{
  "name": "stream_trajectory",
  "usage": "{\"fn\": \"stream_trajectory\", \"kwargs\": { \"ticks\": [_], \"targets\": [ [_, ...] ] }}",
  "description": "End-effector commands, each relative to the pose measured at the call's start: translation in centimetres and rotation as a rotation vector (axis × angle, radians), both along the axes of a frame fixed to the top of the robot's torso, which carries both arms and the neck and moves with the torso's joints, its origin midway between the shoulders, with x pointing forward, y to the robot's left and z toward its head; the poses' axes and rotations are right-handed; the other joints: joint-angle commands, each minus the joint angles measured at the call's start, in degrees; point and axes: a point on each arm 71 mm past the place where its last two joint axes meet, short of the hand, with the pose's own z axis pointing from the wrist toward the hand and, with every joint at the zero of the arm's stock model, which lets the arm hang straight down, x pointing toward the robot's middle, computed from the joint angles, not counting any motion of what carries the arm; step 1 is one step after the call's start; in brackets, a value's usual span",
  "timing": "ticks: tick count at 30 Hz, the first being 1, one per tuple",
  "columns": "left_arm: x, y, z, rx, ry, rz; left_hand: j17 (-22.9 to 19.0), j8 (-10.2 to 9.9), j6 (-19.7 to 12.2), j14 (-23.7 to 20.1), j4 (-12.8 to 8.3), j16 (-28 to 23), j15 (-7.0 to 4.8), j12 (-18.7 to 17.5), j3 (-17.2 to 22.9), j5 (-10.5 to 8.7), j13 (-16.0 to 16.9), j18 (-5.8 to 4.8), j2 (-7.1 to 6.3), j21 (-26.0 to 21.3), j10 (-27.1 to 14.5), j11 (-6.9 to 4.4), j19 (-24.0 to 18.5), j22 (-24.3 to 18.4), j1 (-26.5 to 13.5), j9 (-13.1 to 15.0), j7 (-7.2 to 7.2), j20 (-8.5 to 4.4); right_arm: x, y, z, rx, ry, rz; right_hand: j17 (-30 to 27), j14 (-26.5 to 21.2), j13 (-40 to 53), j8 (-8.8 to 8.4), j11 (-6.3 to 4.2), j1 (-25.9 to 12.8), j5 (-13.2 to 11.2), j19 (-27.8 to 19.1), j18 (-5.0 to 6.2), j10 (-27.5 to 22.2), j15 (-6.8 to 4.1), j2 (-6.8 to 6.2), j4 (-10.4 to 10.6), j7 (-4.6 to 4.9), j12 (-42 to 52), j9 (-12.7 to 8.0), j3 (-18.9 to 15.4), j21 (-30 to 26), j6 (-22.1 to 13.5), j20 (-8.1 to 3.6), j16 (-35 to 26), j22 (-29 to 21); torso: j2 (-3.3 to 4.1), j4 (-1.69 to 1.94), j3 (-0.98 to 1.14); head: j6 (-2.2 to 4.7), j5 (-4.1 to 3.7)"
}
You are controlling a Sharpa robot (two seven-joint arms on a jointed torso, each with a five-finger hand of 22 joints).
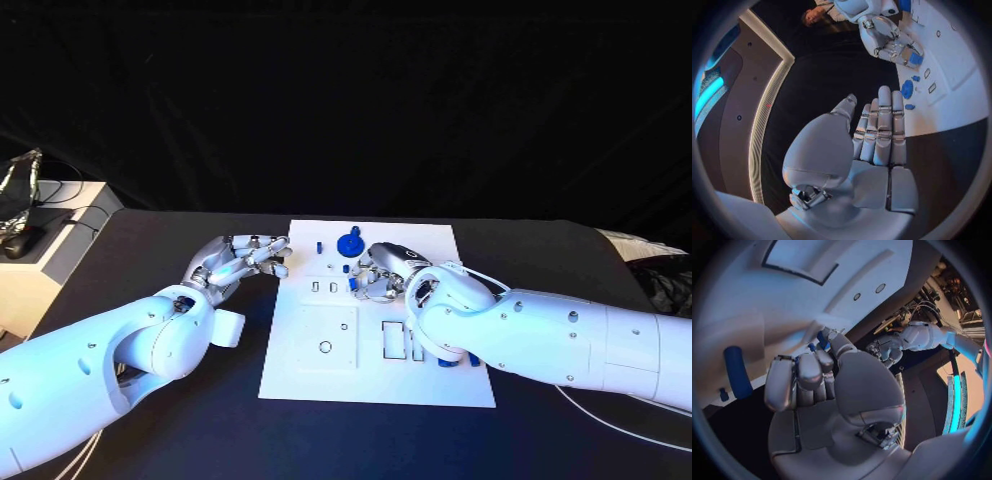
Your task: Assemble the parts on the task board
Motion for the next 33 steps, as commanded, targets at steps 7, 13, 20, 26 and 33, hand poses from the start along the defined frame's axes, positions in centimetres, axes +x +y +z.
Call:
{"fn": "stream_trajectory", "kwargs": {
  "ticks": [7,13,20,26,33],
  "targets": [
    [-0.07,-0.25,0.04,-0.005,-0.002,-0.021,-0.01,0.02,-0.22,-0.34,-0.03,0.18,-0.15,0.10,0.38,-0.20,0.08,-0.18,-0.58,0.24,-0.09,0.05,-0.45,-0.07,0.06,-0.04,0.06,0.05,-0.23,0.37,-0.59,-0.060,0.020,-0.003,-0.11,0.08,0.02,0.27,-0.03,-0.69,-0.16,3.65,-0.44,-0.25,-0.15,-0.35,-0.11,1.23,-0.02,0.06,-0.15,-0.10,1.08,-0.28,-0.17,10.13,0.05,-0.07,0.03,-0.35,0.25],
    [-0.06,-0.23,0.02,-0.005,-0.001,-0.021,0.01,0.01,-0.23,-0.36,-0.08,0.21,-0.15,0.08,0.38,-0.18,0.08,-0.18,-0.58,0.27,-0.10,0.06,-0.44,-0.10,0.03,-0.05,0.05,0.04,-0.19,0.29,-0.66,-0.069,0.010,-0.015,-0.16,0.08,0.00,0.25,-0.01,-0.84,-0.20,3.66,-0.42,-0.27,-0.14,-0.52,0.00,1.25,-0.01,0.06,-0.24,-0.15,1.00,-0.27,-0.15,10.12,0.00,-0.08,0.03,-0.45,0.30],
    [-0.06,-0.23,0.01,-0.005,0.000,-0.022,0.01,0.01,-0.23,-0.36,-0.08,0.21,-0.15,0.08,0.38,-0.18,0.08,-0.18,-0.58,0.27,-0.10,0.06,-0.44,-0.10,0.03,-0.05,0.05,0.04,-0.25,0.36,-0.68,-0.069,0.005,-0.017,-0.21,0.08,-0.03,0.23,-0.01,-0.92,-0.24,3.66,-0.41,-0.28,-0.13,-0.69,0.09,1.27,-0.02,0.05,-0.30,-0.21,0.94,-0.26,-0.15,10.11,0.03,-0.12,0.04,-0.42,0.35],
    [-0.06,-0.23,0.00,-0.004,0.000,-0.022,0.01,0.01,-0.23,-0.36,-0.08,0.21,-0.15,0.08,0.38,-0.18,0.08,-0.18,-0.58,0.27,-0.10,0.06,-0.44,-0.10,0.03,-0.05,0.05,0.04,-0.25,0.42,-0.70,-0.069,0.004,-0.010,-0.23,0.07,-0.21,0.09,0.15,-1.45,-0.07,3.65,-0.42,-0.53,0.00,-1.77,0.37,1.47,-0.26,0.03,-0.96,-0.18,0.38,-0.18,-0.12,10.13,0.03,-0.12,0.04,-0.42,0.35],
    [-0.06,-0.24,-0.03,-0.005,0.001,-0.023,0.01,0.01,-0.23,-0.36,-0.08,0.21,-0.15,0.08,0.38,-0.18,0.08,-0.18,-0.58,0.27,-0.10,0.06,-0.44,-0.10,0.03,-0.05,0.05,0.04,-0.16,0.45,-0.76,-0.065,-0.003,-0.003,-0.16,0.01,-0.95,-0.01,0.88,-1.47,0.10,3.67,-0.28,-1.18,0.56,-5.55,4.27,2.40,-0.73,0.05,-4.17,-0.17,-2.39,0.33,0.20,10.15,0.01,-0.10,0.05,-0.45,0.40]
  ]
}}
